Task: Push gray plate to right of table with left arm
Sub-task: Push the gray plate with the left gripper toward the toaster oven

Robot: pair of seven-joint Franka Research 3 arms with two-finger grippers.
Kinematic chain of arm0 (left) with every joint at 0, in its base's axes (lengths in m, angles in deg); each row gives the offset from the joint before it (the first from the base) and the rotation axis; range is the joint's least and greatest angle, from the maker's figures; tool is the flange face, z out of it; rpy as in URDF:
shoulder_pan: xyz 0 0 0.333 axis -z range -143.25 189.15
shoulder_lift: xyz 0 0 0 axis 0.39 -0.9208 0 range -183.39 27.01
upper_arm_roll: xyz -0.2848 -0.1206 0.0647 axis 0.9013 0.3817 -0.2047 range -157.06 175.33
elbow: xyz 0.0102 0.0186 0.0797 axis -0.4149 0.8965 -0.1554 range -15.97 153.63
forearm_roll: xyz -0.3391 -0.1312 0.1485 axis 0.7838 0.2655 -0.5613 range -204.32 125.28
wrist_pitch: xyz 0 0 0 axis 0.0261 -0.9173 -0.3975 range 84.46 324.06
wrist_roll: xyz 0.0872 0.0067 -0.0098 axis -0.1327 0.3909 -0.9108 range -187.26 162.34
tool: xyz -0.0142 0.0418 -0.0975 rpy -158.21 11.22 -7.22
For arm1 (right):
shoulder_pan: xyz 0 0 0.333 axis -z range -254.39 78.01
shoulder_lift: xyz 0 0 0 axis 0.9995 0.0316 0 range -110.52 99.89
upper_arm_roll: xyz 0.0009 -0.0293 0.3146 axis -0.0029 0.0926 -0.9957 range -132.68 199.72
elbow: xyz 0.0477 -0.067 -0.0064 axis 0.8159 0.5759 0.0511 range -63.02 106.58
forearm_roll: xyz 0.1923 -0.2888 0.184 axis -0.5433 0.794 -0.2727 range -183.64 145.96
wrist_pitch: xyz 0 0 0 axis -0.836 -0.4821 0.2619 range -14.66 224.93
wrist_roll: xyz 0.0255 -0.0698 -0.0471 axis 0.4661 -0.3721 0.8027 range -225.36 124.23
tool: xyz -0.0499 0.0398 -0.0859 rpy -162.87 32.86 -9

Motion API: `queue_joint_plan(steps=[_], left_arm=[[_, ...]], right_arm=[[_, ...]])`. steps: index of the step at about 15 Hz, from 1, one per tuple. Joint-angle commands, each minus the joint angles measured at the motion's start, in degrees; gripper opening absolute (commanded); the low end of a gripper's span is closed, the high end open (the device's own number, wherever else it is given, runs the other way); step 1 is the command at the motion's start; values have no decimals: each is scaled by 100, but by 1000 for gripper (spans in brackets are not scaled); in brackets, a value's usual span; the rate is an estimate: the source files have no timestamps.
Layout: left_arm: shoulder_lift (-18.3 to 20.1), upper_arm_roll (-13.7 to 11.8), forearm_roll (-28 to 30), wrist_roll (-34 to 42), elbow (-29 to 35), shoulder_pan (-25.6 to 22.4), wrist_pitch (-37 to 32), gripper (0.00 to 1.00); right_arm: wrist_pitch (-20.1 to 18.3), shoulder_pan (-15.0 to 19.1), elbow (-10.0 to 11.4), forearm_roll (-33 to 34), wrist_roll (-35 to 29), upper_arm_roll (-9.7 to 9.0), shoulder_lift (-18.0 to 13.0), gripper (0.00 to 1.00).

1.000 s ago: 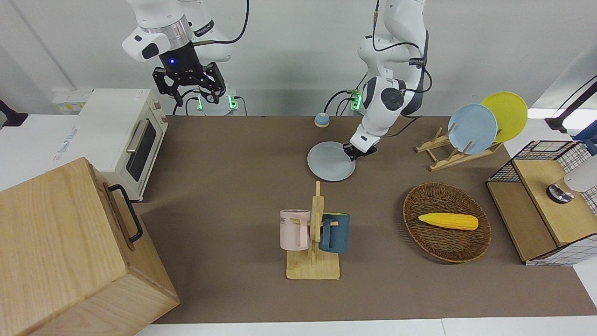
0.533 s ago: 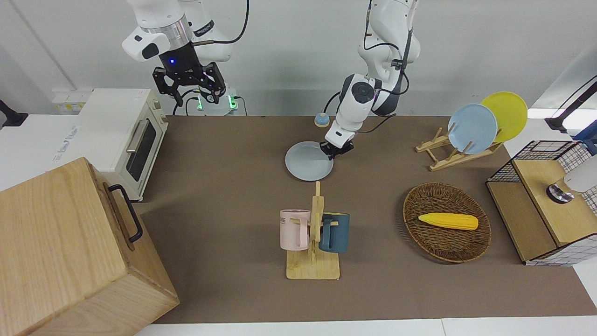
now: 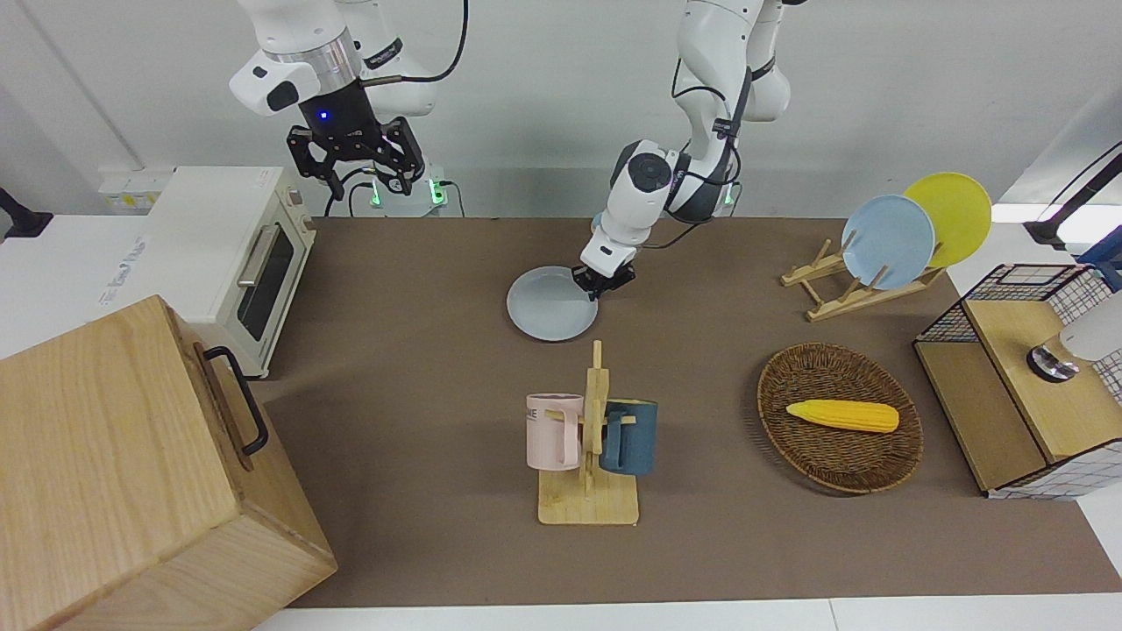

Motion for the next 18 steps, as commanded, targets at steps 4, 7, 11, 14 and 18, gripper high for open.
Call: queue_joint_plan(steps=[4, 7, 11, 14, 18], left_arm=[[-290, 56, 56, -327, -187, 287, 218, 0], [-325, 135, 39, -503, -284, 340, 218, 0], [-474, 293, 13, -871, -555, 348, 218, 0], [-676, 320, -23, -1074, -767, 480, 227, 0], [-922, 311, -162, -1346, -1100, 674, 244, 0]], right_arm=[[-31, 37, -81, -92, -12, -23, 36, 996], [-31, 37, -81, -83, -12, -23, 36, 996], [-31, 37, -81, -92, -12, -23, 36, 996], [-31, 37, -81, -92, -12, -23, 36, 996], [-31, 37, -81, -92, -12, -23, 36, 996]])
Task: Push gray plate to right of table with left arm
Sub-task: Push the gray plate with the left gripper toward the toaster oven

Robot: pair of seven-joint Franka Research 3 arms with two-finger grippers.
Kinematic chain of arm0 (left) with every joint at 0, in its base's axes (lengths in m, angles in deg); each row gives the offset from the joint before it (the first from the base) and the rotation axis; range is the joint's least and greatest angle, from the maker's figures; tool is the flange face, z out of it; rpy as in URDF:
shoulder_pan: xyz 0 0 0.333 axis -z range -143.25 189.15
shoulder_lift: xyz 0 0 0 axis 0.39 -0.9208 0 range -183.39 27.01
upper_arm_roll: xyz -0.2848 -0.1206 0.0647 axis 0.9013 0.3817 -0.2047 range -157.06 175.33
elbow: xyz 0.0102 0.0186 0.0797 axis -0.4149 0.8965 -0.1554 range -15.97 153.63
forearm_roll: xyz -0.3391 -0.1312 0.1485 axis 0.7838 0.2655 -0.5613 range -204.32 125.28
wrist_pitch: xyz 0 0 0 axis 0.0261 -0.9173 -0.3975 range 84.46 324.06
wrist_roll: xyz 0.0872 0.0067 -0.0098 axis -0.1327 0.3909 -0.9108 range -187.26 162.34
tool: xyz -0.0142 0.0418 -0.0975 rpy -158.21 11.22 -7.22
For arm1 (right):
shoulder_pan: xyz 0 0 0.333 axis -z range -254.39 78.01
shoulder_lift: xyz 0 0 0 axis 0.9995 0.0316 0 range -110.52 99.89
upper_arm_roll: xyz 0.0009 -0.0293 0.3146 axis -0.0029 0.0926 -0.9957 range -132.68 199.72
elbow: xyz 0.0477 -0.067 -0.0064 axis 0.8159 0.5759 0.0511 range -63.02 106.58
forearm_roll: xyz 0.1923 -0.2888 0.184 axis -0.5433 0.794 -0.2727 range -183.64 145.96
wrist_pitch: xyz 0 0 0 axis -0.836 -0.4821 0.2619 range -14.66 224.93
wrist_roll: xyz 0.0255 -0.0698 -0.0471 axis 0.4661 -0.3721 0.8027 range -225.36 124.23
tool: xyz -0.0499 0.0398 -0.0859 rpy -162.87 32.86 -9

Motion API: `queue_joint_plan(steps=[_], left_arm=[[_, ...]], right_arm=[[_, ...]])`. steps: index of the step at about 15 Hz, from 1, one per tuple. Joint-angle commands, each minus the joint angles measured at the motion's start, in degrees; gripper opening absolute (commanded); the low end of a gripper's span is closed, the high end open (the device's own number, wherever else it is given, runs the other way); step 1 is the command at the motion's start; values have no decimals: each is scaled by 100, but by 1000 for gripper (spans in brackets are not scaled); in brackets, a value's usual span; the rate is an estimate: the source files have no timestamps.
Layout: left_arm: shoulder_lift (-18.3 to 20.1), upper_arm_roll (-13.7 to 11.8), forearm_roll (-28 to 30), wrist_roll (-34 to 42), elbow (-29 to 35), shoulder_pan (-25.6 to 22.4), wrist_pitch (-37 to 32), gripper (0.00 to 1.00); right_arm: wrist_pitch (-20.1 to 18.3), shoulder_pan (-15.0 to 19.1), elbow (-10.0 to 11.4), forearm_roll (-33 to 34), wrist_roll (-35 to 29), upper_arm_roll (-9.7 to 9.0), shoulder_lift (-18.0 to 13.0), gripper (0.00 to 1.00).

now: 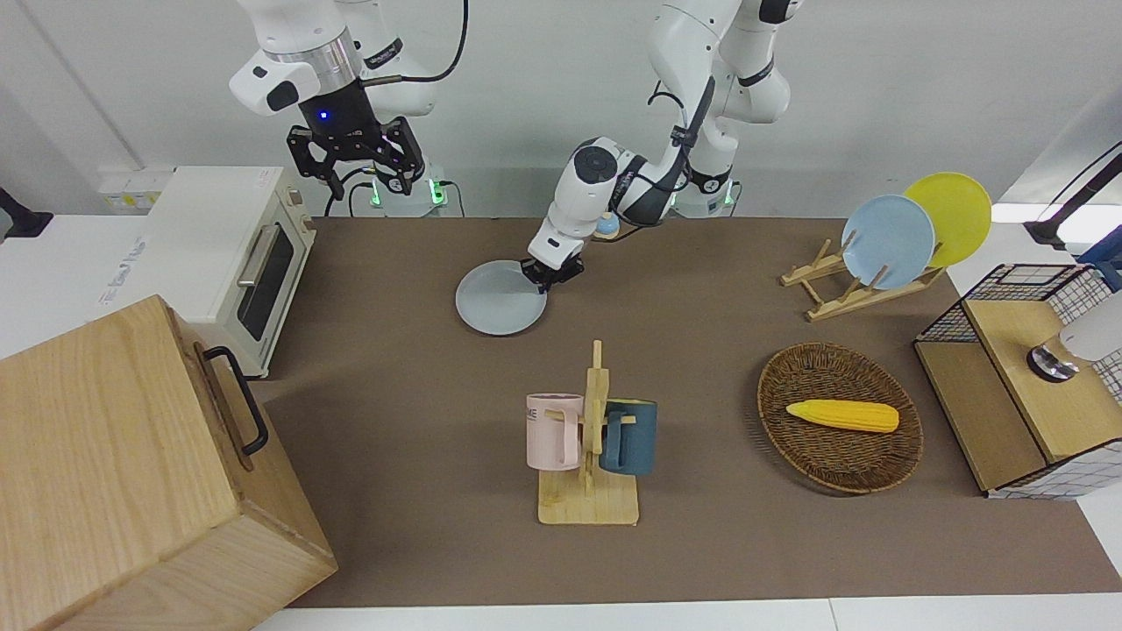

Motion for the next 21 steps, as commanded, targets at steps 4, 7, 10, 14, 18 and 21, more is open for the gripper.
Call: queue_joint_plan(steps=[4, 7, 10, 14, 18, 21], left_arm=[[-568, -52, -410, -497, -642, 309, 59, 0], [-762, -52, -507, -621, -880, 345, 50, 0], [-763, -60, -805, -560, -880, 345, -46, 348], [-491, -122, -1288, -342, -1152, 257, -1116, 987], [132, -175, -1560, 730, -1144, -313, -1653, 991], [870, -175, -1615, 1827, -1153, -1226, -2418, 991]], right_arm=[[-31, 37, -81, -92, -12, -23, 36, 996], [-31, 37, -81, -92, -12, -23, 36, 996], [-31, 37, -81, -92, -12, -23, 36, 996], [-31, 37, -81, -92, -12, -23, 36, 996], [-31, 37, -81, -92, -12, -23, 36, 996], [-31, 37, -81, -92, -12, -23, 36, 996]])
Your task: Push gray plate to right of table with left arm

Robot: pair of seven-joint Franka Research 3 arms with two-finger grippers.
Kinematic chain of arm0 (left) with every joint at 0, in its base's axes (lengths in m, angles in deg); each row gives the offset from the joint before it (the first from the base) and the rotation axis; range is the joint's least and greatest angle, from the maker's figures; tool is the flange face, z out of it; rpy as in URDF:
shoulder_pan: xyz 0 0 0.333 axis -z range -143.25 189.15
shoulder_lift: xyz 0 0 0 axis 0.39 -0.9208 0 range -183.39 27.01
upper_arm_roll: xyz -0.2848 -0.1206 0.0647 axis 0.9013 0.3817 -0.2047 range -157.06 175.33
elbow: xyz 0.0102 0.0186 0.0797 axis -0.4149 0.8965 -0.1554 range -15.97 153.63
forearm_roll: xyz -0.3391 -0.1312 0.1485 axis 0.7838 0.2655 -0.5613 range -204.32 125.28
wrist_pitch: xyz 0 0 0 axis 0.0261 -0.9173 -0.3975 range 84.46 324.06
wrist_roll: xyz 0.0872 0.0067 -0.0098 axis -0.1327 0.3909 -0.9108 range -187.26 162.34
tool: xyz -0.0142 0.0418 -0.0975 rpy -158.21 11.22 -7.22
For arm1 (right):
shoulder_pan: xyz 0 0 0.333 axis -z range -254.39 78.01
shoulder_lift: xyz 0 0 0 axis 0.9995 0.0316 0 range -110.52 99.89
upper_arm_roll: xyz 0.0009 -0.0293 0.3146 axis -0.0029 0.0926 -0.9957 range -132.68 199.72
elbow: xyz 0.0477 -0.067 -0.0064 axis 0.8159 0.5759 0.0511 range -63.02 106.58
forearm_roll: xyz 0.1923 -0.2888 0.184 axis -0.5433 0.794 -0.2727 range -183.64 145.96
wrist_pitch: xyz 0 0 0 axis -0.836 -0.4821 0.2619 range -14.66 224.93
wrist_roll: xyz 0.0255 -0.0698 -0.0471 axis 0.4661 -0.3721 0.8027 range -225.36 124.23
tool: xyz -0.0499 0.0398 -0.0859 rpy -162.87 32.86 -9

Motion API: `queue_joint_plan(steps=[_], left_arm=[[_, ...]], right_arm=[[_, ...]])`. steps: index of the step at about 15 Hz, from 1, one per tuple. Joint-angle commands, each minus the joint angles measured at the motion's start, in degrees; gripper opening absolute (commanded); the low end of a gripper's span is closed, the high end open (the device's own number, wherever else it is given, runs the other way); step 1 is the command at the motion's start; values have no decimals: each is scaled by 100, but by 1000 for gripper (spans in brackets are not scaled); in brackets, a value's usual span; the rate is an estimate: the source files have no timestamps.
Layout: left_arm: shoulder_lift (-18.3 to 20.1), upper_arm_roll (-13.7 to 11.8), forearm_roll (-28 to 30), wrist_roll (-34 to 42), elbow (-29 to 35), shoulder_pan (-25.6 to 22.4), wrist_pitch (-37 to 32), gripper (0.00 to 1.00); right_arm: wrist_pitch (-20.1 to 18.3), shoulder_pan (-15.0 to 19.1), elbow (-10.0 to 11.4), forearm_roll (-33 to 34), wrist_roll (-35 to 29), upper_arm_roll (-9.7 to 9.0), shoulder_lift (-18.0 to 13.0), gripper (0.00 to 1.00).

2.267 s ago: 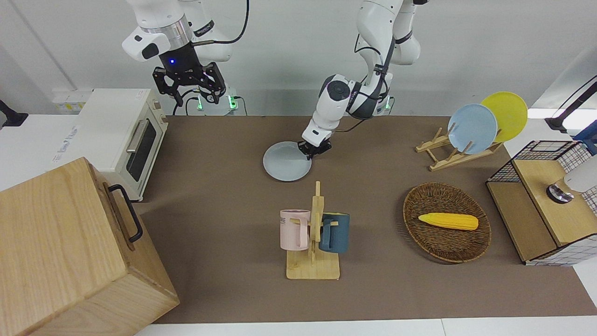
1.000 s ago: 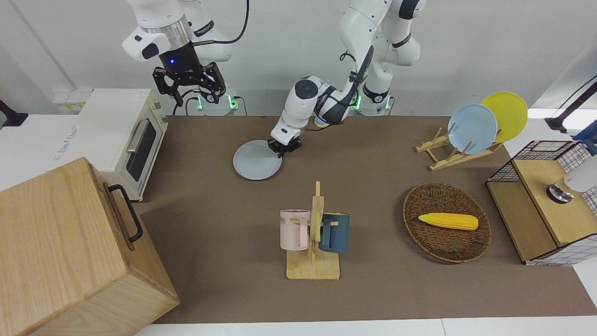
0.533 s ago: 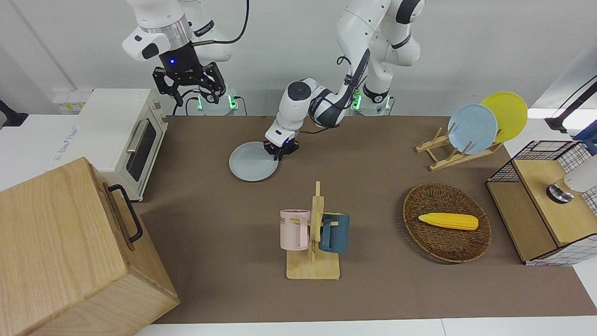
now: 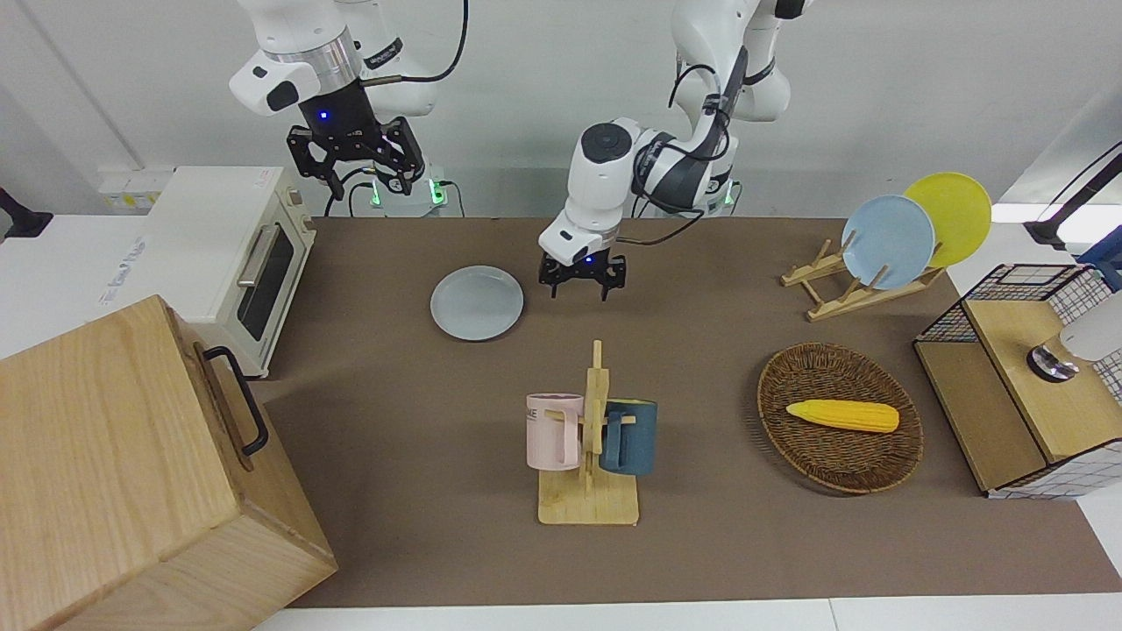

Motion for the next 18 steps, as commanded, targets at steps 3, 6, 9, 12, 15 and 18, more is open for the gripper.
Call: queue_joint_plan(steps=[3, 6, 9, 12, 15, 18], left_arm=[[925, -10, -131, 1353, 38, -1315, -888, 991], [1119, -2, -131, 2059, -365, -1941, -1687, 991], [1224, -45, -148, 2270, -752, -2301, -2278, 991], [1286, -45, -140, 2332, -938, -2539, -2612, 991], [1365, 7, -78, 2341, -982, -2610, -2621, 991], [1365, 86, -52, 2341, -982, -2558, -2621, 991]], right_arm=[[-31, 37, -81, -92, -12, -23, 36, 996], [-31, 37, -81, -92, -12, -23, 36, 996], [-31, 37, -81, -92, -12, -23, 36, 996], [-31, 37, -81, -92, -12, -23, 36, 996], [-31, 37, -81, -92, -12, -23, 36, 996], [-31, 37, -81, -92, -12, -23, 36, 996]])
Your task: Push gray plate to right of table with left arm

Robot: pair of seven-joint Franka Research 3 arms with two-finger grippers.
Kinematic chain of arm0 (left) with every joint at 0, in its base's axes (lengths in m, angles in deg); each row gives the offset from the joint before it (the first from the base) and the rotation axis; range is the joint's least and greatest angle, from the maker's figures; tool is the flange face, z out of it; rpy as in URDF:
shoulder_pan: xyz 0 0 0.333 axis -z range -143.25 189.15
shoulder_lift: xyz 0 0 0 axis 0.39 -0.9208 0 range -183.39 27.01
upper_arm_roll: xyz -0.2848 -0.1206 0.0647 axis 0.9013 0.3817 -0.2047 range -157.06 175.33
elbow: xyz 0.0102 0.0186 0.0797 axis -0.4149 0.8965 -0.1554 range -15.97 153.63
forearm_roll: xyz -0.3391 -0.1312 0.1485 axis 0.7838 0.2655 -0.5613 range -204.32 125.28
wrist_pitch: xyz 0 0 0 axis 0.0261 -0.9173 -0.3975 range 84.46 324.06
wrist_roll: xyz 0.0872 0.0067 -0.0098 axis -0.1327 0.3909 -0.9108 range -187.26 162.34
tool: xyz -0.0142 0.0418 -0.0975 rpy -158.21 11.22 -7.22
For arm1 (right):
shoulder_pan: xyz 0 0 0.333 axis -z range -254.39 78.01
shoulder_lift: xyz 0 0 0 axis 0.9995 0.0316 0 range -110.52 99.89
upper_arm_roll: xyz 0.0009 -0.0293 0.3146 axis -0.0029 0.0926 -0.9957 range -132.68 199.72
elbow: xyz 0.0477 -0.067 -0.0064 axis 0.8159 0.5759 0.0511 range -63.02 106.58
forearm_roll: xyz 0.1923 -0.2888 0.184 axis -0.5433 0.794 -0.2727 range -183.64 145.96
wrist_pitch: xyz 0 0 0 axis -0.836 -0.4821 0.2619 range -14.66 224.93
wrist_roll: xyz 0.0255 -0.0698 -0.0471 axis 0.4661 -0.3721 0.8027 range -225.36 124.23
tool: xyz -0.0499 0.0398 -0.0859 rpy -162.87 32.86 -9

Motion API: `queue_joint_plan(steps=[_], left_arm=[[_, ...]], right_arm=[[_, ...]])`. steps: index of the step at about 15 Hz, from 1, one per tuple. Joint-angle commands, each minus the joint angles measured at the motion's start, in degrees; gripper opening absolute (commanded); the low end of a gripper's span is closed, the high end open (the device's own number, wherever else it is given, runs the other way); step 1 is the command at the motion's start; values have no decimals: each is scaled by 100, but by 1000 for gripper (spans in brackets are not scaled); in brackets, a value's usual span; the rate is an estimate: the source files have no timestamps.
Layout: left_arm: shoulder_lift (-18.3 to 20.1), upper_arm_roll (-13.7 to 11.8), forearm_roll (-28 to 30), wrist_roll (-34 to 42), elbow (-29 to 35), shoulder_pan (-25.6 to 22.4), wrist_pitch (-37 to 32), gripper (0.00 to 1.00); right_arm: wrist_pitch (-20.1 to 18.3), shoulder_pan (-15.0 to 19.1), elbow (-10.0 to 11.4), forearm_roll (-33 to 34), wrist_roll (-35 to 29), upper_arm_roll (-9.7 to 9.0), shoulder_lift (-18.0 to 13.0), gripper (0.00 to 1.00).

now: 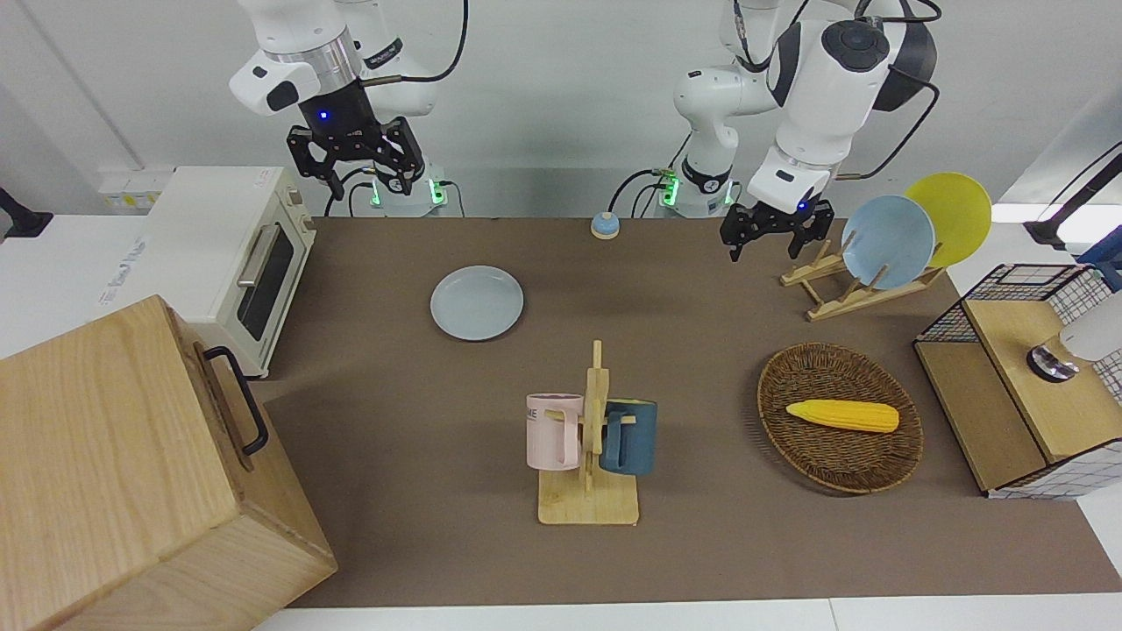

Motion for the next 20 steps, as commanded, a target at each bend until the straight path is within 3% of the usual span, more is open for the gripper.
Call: queue_joint_plan(steps=[1, 15, 20], left_arm=[[53, 135, 18, 42, -63, 22, -134, 991], [53, 65, 168, -10, -222, 14, -99, 991], [53, -14, 151, -37, -757, -39, -493, 991]], right_arm=[[-31, 37, -81, -92, -12, -23, 36, 996], [-31, 37, -81, -92, -12, -23, 36, 996], [-31, 37, -81, -92, -12, -23, 36, 996]])
